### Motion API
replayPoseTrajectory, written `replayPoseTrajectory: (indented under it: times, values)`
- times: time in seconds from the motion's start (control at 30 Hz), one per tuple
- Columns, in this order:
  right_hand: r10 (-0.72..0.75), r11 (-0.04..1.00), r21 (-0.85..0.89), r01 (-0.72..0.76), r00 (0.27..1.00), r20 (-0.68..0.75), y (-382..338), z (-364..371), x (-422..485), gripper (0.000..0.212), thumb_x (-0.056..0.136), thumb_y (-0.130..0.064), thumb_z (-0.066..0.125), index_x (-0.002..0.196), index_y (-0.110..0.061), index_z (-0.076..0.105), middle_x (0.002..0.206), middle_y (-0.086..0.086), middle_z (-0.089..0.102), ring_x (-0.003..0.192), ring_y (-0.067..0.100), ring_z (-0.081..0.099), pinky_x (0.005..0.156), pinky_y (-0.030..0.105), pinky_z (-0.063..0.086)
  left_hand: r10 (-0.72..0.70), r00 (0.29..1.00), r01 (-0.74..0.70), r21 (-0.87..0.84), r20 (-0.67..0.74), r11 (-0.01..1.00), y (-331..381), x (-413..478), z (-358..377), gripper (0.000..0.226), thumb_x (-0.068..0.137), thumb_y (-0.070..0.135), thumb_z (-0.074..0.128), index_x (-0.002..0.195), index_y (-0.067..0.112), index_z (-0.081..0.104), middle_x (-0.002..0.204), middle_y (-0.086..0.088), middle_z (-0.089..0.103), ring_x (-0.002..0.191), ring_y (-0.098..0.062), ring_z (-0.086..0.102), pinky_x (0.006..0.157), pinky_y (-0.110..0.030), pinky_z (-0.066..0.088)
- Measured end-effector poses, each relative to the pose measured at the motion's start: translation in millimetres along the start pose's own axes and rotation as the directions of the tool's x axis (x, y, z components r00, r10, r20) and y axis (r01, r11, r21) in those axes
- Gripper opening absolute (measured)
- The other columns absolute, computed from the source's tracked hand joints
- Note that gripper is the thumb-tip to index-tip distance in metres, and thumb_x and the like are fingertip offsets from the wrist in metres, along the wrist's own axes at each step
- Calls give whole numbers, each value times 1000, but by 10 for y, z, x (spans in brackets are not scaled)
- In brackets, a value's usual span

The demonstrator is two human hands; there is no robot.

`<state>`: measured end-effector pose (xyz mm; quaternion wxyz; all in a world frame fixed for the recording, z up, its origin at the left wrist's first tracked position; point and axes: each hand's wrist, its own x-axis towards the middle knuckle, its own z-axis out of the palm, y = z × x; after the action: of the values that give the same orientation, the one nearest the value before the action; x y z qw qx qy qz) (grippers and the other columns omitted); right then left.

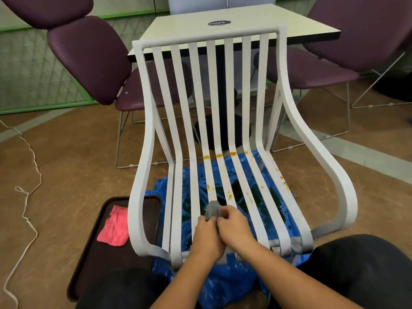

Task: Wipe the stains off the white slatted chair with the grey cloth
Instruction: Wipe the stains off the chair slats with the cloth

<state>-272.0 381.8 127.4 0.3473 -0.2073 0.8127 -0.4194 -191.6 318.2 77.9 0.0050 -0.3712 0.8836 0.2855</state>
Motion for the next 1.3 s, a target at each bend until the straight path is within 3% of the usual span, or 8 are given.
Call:
replayPoseTrajectory:
  times: [0.1, 0.2, 0.37, 0.5, 0.67, 0.87, 1.17, 1.3]
  values:
    - [33, 993, -117, -26, 998, 61, 32, 111, 55, 27, 98, -11, 45, 120, -10, 60, 116, 6, 65, 93, 14, 57, 66, 15, 43, -21, 994, 43, -212, 104, 976, -103, 41, -192, 22, 88, 20, 53, 100, 27, 69, 95, 1, 64, 80, -13, 61, 70, -28, 55]
    - [100, 983, -163, -82, 990, 104, 75, 213, 164, 22, 101, -21, 41, 107, -9, 59, 104, 9, 62, 85, 17, 55, 72, 28, 45, -54, 985, 118, -411, 164, 904, -213, 42, -420, 23, 94, 18, 56, 91, 34, 72, 89, 3, 74, 84, -14, 70, 77, -37, 61]
    - [120, 972, -213, -98, 988, 93, 46, 308, 294, 27, 106, -33, 42, 112, -10, 55, 97, 3, 59, 77, 11, 54, 61, 22, 38, -179, 981, 161, -205, -75, 965, -414, 163, -560, 16, 97, 27, 52, 87, 28, 65, 93, 5, 67, 85, -15, 64, 80, -45, 57]
    - [209, 953, -242, -182, 974, 91, 52, 448, 439, 47, 107, -32, 40, 141, -1, 33, 133, 20, 55, 118, 32, 58, 83, 31, 44, -289, 919, 292, -32, -269, 956, -504, 261, -469, 33, 97, 39, 53, 127, 24, 54, 130, -2, 51, 118, -23, 48, 94, -44, 51]
    - [148, 953, -268, -140, 989, 10, 179, 594, 495, 45, 107, -35, 35, 139, -4, 31, 122, 17, 59, 104, 29, 63, 78, 36, 49, -424, 867, 405, -127, -263, 906, -559, 344, -255, 68, 94, 63, 47, 147, 24, 32, 146, -10, 31, 126, -32, 45, 91, -50, 52]
    - [-9, 863, -503, -56, 992, -125, 360, 763, 429, 68, 107, -39, 32, 158, -5, 2, 139, 13, 47, 103, 23, 65, 75, 30, 52, -427, 855, 417, -97, -294, 904, -538, 327, -148, 84, 92, 72, 35, 157, 25, 14, 144, -13, 42, 121, -32, 54, 86, -46, 52]
    - [1, 841, -540, -41, 997, -75, 174, 774, 958, 41, 104, -29, 39, 134, -2, 32, 124, 16, 51, 102, 28, 60, 71, 31, 42, -484, 856, 487, -29, -183, 873, -570, 458, -213, 86, 89, 77, 36, 155, 26, 15, 145, -11, 42, 122, -32, 53, 91, -47, 47]
    - [143, 778, -612, -142, 989, -48, 30, 803, 1333, 64, 98, -33, 54, 144, 0, 25, 139, 22, 39, 113, 33, 56, 75, 36, 46, -562, 817, 566, -11, -130, 825, -489, 621, -290, 73, 87, 73, 40, 140, 23, 30, 135, -10, 49, 121, -32, 52, 93, -50, 40]
